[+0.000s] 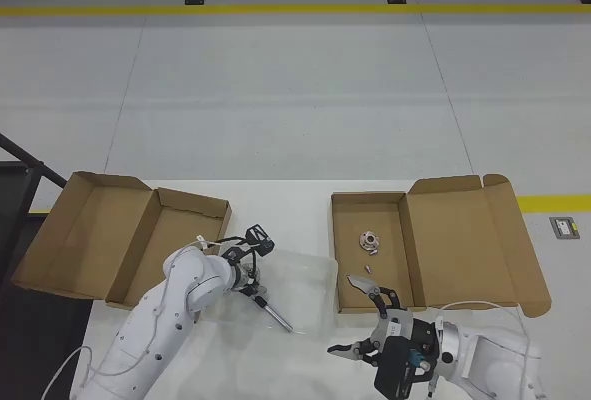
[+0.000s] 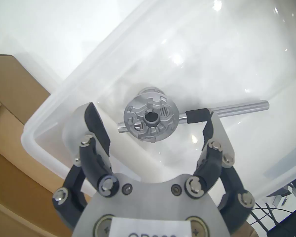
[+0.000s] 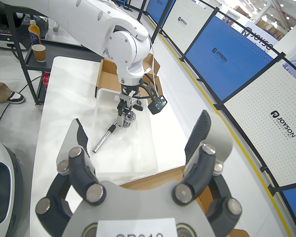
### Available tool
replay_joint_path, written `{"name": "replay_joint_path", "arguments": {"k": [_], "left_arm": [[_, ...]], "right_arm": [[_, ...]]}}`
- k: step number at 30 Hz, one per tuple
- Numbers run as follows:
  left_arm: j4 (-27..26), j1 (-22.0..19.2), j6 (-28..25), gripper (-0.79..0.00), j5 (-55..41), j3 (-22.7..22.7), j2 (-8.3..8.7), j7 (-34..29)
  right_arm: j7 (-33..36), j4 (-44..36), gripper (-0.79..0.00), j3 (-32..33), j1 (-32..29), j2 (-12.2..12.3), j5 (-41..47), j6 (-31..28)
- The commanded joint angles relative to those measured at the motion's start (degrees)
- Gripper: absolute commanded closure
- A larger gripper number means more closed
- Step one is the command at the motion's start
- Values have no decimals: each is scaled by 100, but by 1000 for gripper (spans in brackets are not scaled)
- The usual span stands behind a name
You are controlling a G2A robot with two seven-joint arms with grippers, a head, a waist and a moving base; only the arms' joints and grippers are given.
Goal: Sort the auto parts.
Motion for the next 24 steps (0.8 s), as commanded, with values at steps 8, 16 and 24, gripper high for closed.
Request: {"name": "replay_joint_path", "arguments": {"k": [8, 16, 24], "left_arm": [[371, -178, 79, -219, -25, 187, -87, 158], [186, -66, 45, 0, -39, 57, -49, 126], [-836, 561, -105, 0, -232, -583, 155, -46]], "right_arm": [[-1, 0, -785, 0, 0, 0, -2, -1], [-1, 0, -785, 0, 0, 0, -2, -1], [-1, 0, -785, 0, 0, 0, -2, -1]]}}
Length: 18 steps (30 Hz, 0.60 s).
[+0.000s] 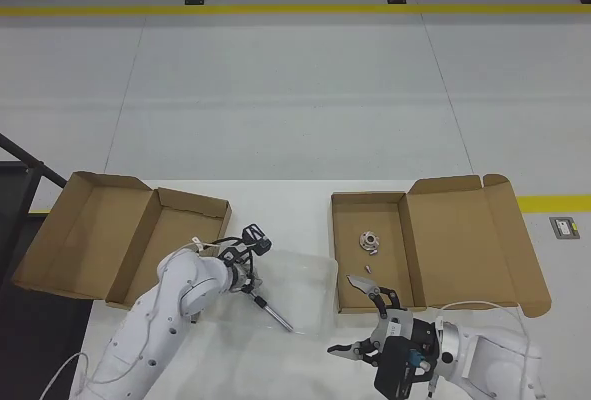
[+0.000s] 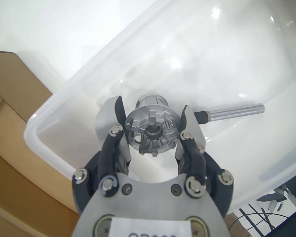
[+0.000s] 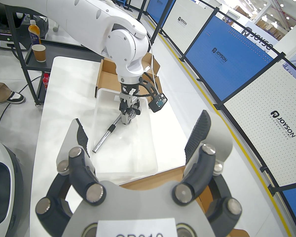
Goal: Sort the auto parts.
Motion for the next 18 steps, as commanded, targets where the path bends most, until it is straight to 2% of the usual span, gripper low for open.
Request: {"name": "replay_joint_path", "arguments": {"k": [1, 5, 9, 14, 18], "left_arm": [[-424, 270, -53, 0, -100, -257, 73, -57], [-1293, 922, -218, 0, -549, -933, 226, 14], [-1930, 1572, -460, 0, -1237, -1708, 354, 362], [-2383, 2234, -860, 0, -2106, -2575, 459, 1094], [-2425, 2610, -1283, 0, -3033, -3054, 496, 1817]], "right_arm": [[-1, 0, -785, 0, 0, 0, -2, -1], [-1, 0, -785, 0, 0, 0, -2, -1], [-1, 0, -785, 0, 0, 0, -2, -1], [-1, 0, -785, 0, 0, 0, -2, -1], [-1, 0, -785, 0, 0, 0, -2, -1]]}}
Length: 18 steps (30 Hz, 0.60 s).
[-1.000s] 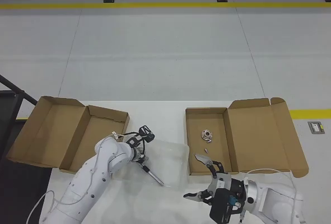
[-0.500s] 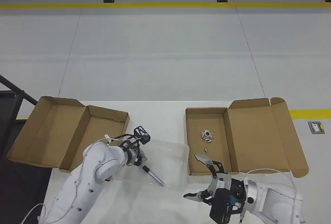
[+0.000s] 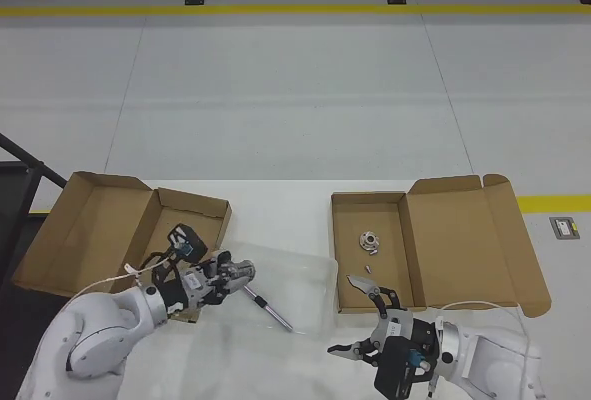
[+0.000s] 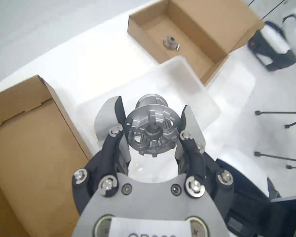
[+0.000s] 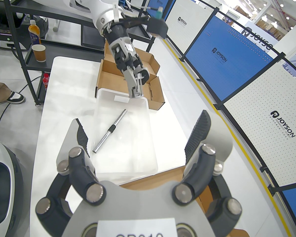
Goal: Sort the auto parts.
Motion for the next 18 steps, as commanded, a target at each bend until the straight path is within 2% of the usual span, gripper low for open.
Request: {"name": "replay_joint_path", "arguments": {"k": [1, 6, 12, 18], "left_arm": [[64, 134, -267, 0, -553, -227, 18, 350], [280, 301, -881, 0, -1473, -618, 74, 754], [505, 460, -1658, 0, -2191, -816, 142, 950], [678, 492, -1787, 0, -2290, -912, 191, 1064]], "right_arm": [[-1, 0, -785, 0, 0, 0, -2, -1], [-1, 0, -785, 0, 0, 0, -2, -1], [-1, 0, -785, 0, 0, 0, -2, -1], [-1, 0, -785, 0, 0, 0, -2, -1]]}}
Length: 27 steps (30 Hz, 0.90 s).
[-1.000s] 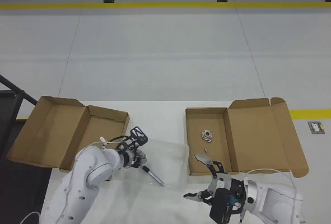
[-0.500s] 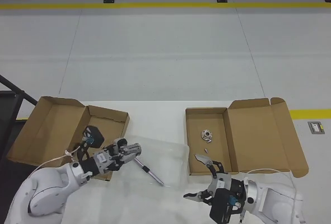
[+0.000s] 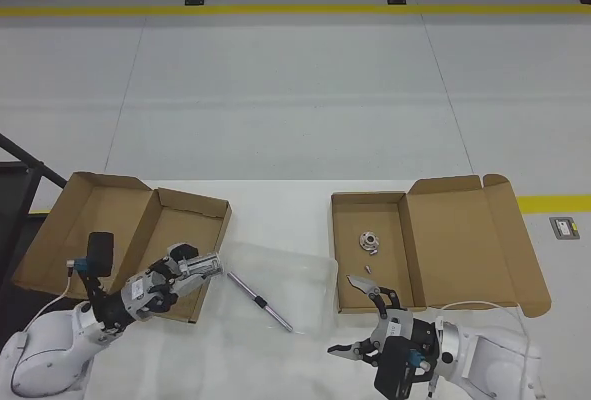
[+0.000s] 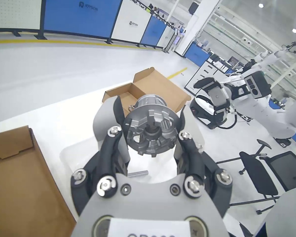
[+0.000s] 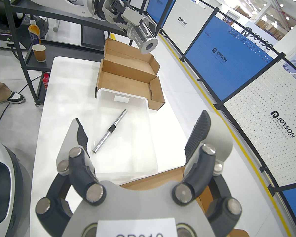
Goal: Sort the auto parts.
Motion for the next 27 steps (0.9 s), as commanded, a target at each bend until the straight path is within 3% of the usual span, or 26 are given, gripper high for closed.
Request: {"name": "replay_joint_path", "arguments": {"k": [1, 8, 16, 27], "left_arm": [[41, 16, 50, 0, 72, -77, 14, 62], [68, 191, 1246, 0, 1291, -588, 52, 256], [522, -190, 2716, 0, 2578, -675, 131, -243], [555, -176, 2810, 0, 2724, -618, 130, -228]], "right_arm": [[-1, 0, -785, 0, 0, 0, -2, -1], [-1, 0, -785, 0, 0, 0, -2, -1], [-1, 0, -785, 0, 0, 0, -2, -1], [-1, 0, -785, 0, 0, 0, -2, -1]]}}
